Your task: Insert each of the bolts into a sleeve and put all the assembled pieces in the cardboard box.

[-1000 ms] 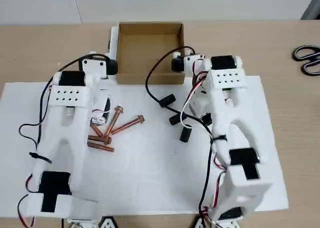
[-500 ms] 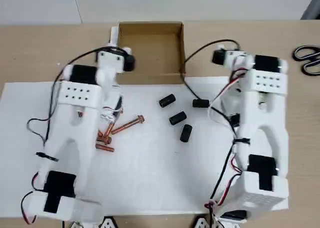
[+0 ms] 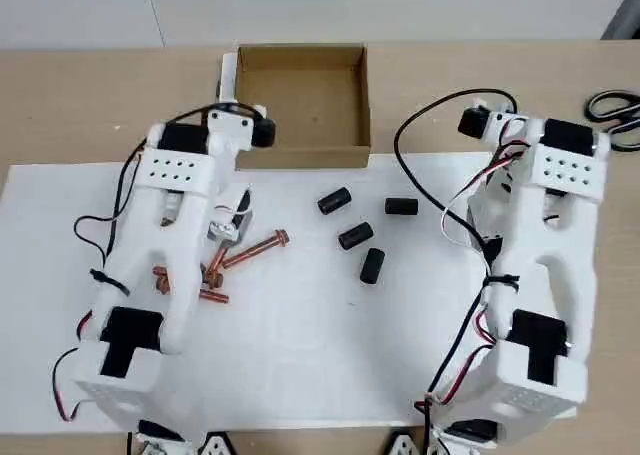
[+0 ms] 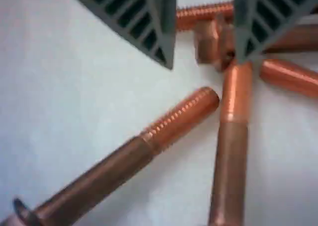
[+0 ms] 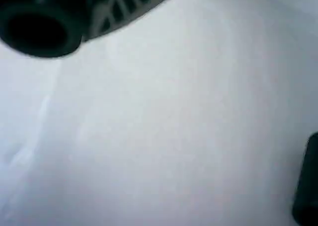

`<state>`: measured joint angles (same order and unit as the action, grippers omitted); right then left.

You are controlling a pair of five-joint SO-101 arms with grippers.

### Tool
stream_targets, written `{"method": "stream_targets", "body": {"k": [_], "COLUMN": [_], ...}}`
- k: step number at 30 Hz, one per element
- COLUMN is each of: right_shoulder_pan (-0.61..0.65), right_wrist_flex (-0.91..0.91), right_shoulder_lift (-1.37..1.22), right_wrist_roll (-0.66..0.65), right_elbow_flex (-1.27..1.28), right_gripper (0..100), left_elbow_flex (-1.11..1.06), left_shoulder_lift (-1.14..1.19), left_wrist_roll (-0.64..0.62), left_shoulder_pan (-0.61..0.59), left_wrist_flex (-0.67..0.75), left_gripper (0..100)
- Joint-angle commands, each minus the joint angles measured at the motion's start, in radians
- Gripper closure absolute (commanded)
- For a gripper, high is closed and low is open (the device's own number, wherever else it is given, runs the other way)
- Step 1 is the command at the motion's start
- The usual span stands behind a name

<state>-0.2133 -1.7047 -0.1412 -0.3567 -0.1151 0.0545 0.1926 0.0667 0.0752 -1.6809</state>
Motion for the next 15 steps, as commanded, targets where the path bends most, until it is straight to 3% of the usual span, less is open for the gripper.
{"method": "stream_targets", "body": {"k": [1,15], "right_shoulder_pan": [-0.005,-0.002], "right_wrist_flex": [-0.019,-0.019], "right_shoulder_lift": [0.058,0.058], "right_wrist_roll": [-0.011,-0.011], "right_elbow_flex": [-0.005,-0.005], "right_gripper": [99.1,99.1], "left_elbow_flex": [0.07,0.257], "left_shoulder_lift": [0.015,0.255], "left_wrist_roll": [-0.005,-0.003], "left_shoulder_pan": [-0.008,-0.008], "left_wrist_flex": [0.02,0.015], "left_gripper": [92,92]}}
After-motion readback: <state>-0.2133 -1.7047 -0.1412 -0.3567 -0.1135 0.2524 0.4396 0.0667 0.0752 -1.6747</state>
